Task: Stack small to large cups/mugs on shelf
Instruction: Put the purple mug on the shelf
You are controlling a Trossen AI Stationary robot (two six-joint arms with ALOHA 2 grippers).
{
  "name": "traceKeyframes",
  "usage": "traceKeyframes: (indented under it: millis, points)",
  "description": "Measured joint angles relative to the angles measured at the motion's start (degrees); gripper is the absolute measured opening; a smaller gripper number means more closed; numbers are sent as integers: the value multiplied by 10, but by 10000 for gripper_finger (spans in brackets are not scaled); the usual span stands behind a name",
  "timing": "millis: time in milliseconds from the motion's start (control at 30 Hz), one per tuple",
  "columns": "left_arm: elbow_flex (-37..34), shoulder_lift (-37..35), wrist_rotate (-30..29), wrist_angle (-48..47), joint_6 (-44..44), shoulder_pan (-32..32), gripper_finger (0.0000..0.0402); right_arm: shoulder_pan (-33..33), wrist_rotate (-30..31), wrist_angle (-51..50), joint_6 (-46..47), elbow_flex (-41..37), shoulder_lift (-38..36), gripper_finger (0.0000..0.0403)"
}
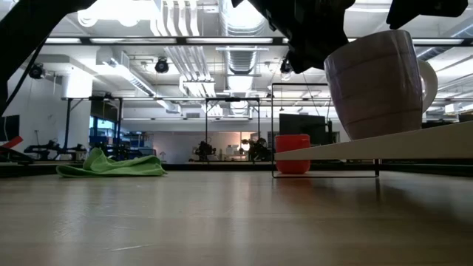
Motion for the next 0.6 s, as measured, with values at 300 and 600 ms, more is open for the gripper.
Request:
traceKeyframes:
  millis: [300, 600]
  points:
    - [-2, 0, 0, 24, 0, 0, 32, 0, 0, 2, 0, -1, 0, 47]
    - [-10, 0, 0, 44, 0, 0, 32, 0, 0, 4, 0, -1, 0, 47]
